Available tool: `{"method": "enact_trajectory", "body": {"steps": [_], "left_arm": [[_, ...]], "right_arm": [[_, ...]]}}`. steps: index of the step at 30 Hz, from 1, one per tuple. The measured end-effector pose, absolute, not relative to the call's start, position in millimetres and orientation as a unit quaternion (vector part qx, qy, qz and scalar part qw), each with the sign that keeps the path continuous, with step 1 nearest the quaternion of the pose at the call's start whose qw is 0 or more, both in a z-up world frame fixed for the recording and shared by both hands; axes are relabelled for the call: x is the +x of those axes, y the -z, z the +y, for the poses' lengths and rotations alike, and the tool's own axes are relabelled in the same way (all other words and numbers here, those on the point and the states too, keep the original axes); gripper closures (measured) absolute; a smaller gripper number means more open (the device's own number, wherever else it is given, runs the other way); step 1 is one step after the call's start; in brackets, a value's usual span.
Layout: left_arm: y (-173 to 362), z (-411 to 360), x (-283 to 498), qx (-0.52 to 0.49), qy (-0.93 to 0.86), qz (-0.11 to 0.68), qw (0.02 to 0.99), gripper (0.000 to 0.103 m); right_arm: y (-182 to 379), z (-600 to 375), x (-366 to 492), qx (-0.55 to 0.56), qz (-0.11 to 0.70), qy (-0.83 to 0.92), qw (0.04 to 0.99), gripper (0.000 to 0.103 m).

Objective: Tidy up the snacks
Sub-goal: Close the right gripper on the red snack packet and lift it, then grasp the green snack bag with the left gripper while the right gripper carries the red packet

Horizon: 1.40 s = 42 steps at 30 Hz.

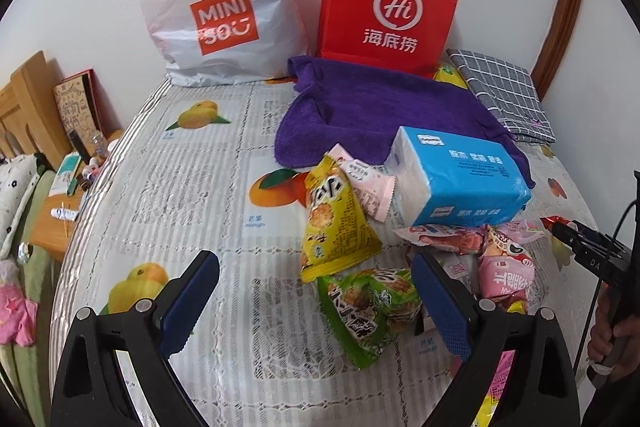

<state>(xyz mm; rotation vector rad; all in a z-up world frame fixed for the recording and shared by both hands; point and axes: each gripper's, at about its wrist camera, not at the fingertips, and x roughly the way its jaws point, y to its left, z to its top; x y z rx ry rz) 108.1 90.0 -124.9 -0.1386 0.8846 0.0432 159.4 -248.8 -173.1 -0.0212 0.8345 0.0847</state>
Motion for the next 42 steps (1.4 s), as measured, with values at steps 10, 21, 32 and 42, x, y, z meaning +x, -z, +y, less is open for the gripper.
{"method": "enact_trajectory", "body": {"steps": [10,21,32,42], "left_arm": [[130,107,105,-0.095,-0.028,0.443,0.891,0.006],[131,98,109,-0.102,-0.003,0.445,0.89,0.006],[136,69,109,-0.073,0.041,0.453,0.887,0.006],[162,62,128,-0.062,0.027,0.478,0.876,0.008]], "right_arm": [[177,-236,147,-0.017,0.403,-0.062,0.913,0.049],[180,-240,144,-0.012,0.401,-0.072,0.913,0.05],[180,-244,139,-0.01,0.396,-0.075,0.915,0.05],[181,-248,133,-0.017,0.397,-0.071,0.915,0.05]]}}
